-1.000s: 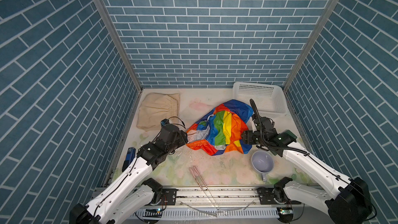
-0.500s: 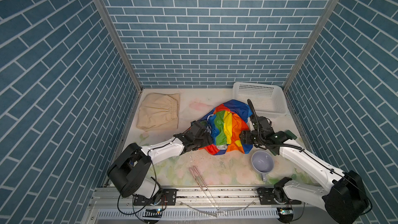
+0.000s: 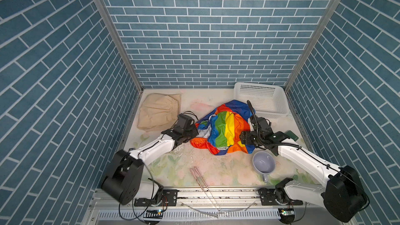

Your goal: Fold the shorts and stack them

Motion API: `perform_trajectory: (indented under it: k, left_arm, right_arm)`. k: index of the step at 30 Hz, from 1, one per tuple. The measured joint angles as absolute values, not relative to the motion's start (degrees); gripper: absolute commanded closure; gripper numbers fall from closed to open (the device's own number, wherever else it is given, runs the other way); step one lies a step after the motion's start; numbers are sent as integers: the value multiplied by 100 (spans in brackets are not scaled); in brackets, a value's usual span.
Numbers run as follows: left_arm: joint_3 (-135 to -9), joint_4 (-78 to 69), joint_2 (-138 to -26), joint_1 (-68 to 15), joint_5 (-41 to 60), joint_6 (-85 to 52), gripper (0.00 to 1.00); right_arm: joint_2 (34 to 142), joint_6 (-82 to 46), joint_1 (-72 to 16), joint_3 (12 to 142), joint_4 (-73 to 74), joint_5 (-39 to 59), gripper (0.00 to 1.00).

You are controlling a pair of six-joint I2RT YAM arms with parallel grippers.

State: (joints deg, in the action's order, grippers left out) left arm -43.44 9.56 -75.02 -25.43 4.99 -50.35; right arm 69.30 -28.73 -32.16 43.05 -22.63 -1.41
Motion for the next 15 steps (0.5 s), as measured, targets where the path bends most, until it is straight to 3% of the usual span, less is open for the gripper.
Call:
perform_trajectory:
  k: [4,8,10,12,15]
  left_arm:
    - [-4445,1584,-6593,-2075,169,-4584,100]
    - [-4412,1824,-6543,-1962,172,-4366,97]
    - [-4281,1761,-6733,-1962,329,-4313,68]
    - [-4088,1605,-6947,-1962,510,-4397,47]
    - [-3765,1376,-7242,-1962,738,-4512,31]
  right_arm:
    - [7150,-2886,-3208,4303,-2163,-23,20]
    - [7188,-2989,-3205,4300,-2018,78,14]
    - [7260,-3028,-3203,4298,-1848,163,14]
    - [7507,-3026,-3218,4333,-1743,311,14]
    - [8204,-3046,-3382,4523,-1695,464,15]
